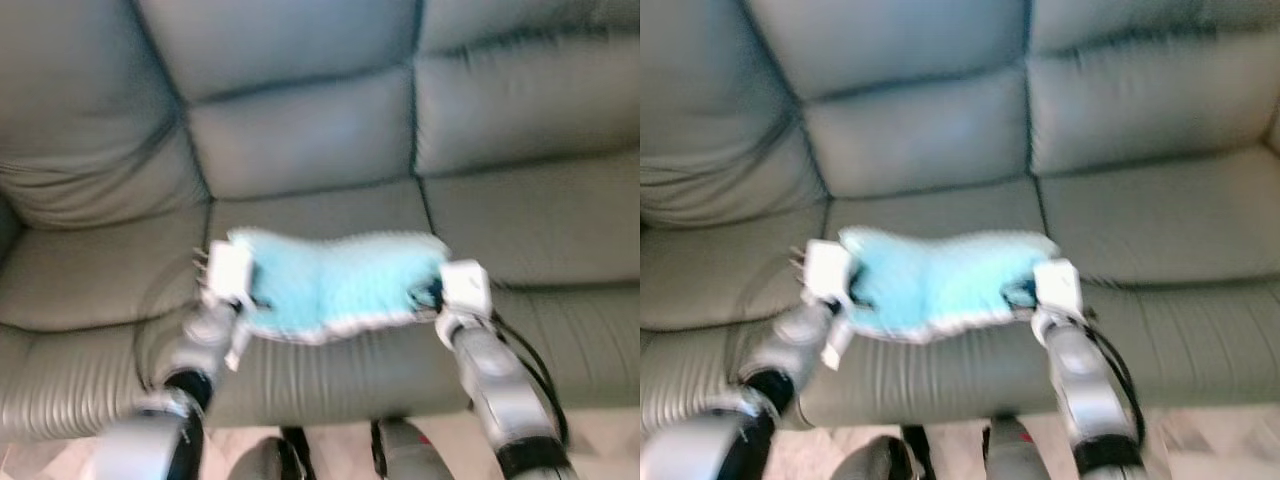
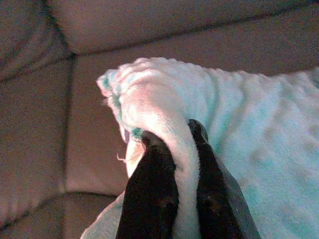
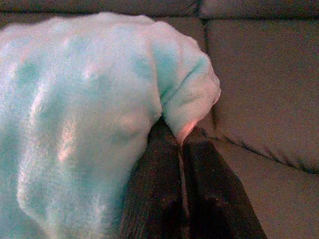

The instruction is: Move the pillow to the sofa

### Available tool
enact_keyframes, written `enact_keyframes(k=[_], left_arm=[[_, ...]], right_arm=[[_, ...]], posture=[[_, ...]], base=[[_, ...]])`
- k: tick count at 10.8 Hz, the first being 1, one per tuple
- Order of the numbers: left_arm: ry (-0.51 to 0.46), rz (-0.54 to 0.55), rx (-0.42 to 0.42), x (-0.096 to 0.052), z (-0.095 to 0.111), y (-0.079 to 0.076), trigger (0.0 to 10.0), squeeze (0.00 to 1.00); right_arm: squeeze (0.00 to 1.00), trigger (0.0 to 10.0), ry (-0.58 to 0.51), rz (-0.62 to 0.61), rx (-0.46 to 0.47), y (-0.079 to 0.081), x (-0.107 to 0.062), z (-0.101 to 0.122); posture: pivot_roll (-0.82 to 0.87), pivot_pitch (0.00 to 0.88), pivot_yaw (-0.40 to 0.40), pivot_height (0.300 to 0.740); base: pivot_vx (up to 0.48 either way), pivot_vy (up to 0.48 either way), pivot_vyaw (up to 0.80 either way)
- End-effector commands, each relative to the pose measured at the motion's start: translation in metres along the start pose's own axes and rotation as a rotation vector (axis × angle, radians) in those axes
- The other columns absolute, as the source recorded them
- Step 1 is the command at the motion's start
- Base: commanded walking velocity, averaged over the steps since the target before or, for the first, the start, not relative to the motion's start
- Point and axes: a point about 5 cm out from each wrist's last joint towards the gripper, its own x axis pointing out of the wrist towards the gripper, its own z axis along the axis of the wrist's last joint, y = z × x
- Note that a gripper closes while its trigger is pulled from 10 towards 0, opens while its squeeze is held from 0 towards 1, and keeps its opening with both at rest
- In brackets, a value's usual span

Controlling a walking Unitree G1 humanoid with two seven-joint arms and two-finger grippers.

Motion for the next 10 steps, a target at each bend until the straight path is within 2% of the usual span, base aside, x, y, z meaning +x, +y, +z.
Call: enact_keyframes(k=[1, 2, 3, 4, 7, 8, 9, 10], left_arm=[[0.017, 0.075, -0.013, -0.003, -0.006, 0.018, 10.0, 0.00], [-0.019, 0.154, -0.004, -0.002, 0.005, 0.033, 10.0, 0.00], [-0.028, 0.209, -0.004, -0.004, 0.006, 0.042, 10.0, 0.00], [-0.005, 0.251, -0.012, -0.008, -0.002, 0.048, 10.0, 0.00], [0.101, 0.247, -0.048, -0.020, -0.038, 0.042, 10.0, 0.00], [0.141, 0.244, -0.031, -0.025, -0.049, 0.037, 10.0, 0.00], [0.152, 0.242, -0.056, -0.026, -0.053, 0.034, 10.0, 0.00], [0.143, 0.228, -0.119, -0.025, -0.052, 0.033, 10.0, 0.48]], right_arm=[[0.00, 10.0, -0.011, 0.028, 0.016, 0.007, 0.004, 0.002], [0.00, 10.0, -0.068, 0.018, 0.024, 0.005, 0.016, 0.021], [0.00, 10.0, -0.093, 0.017, 0.025, 0.005, 0.022, 0.029], [0.00, 10.0, -0.106, 0.024, 0.015, 0.009, 0.024, 0.030], [0.00, 10.0, -0.057, 0.067, -0.007, 0.028, 0.018, 0.004], [0.00, 10.0, -0.038, 0.093, -0.022, 0.037, 0.014, -0.007], [0.00, 10.0, -0.029, 0.103, -0.045, 0.042, 0.012, -0.013], [0.91, 10.0, -0.026, 0.139, 0.001, 0.045, 0.011, -0.014]], posture=[[-0.33, 0.395, 0.151, 0.740], [-0.32, 0.402, 0.146, 0.740], [-0.32, 0.403, 0.140, 0.740], [-0.31, 0.405, 0.138, 0.740], [-0.31, 0.413, 0.135, 0.740], [-0.31, 0.414, 0.135, 0.740], [-0.31, 0.414, 0.132, 0.740], [-0.31, 0.414, 0.132, 0.740]], base=[[0.000, 0.000, 0.00], [0.000, 0.000, 0.00], [0.000, 0.000, 0.00], [0.000, 0.000, 0.00], [0.000, 0.000, 0.00], [0.000, 0.000, 0.00], [0.000, 0.000, 0.00], [0.000, 0.000, 0.00]])
